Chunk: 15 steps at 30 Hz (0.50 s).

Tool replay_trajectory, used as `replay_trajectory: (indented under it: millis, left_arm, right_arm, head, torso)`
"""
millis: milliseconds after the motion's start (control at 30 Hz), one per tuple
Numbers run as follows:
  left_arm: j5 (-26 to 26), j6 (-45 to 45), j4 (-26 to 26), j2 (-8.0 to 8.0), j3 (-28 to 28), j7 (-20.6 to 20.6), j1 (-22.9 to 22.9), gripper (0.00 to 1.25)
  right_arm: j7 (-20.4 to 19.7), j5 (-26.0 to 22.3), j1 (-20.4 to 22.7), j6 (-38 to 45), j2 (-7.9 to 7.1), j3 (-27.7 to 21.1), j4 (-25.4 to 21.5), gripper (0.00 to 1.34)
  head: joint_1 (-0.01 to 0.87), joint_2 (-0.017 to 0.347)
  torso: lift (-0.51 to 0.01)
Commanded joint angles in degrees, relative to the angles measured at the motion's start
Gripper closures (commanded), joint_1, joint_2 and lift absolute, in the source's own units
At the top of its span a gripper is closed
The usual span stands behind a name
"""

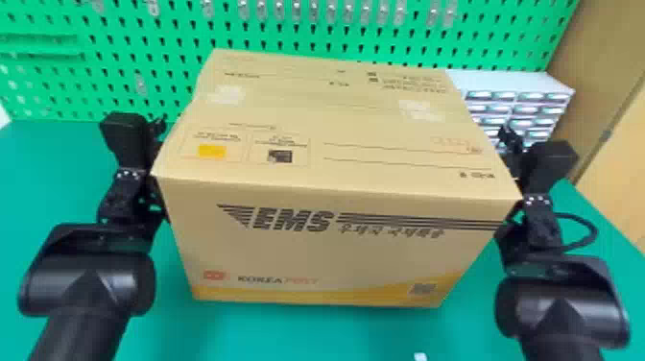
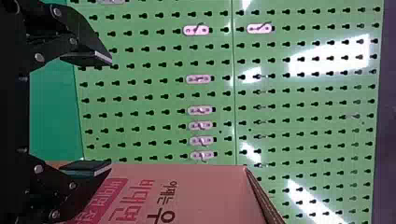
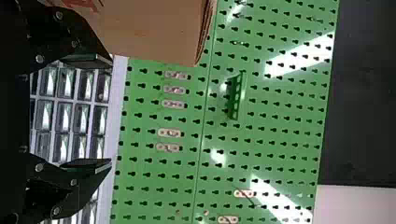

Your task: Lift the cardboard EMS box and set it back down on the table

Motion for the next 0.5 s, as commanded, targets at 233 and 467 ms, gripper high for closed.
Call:
replay_trajectory:
  millis: [233, 467]
  left_arm:
    - [-0.4, 0.6, 0.0, -0.08, -0.1, -0.8, 0.4, 0.46]
    - [-0.5, 0.8, 0.0, -0.08, -0.1, -0.7, 0.4, 0.46]
  right_arm:
    - [0.0, 0.2, 0.0, 0.1, 0.09, 0.1, -0.1, 0.51]
    - [0.0, 0.8, 0.0, 0.3, 0.18, 0.3, -0.1, 0.50]
  head:
    - [0.678, -0.014]
    - [0.678, -0.014]
  torso:
    - [-0.091]
    - [-0.091]
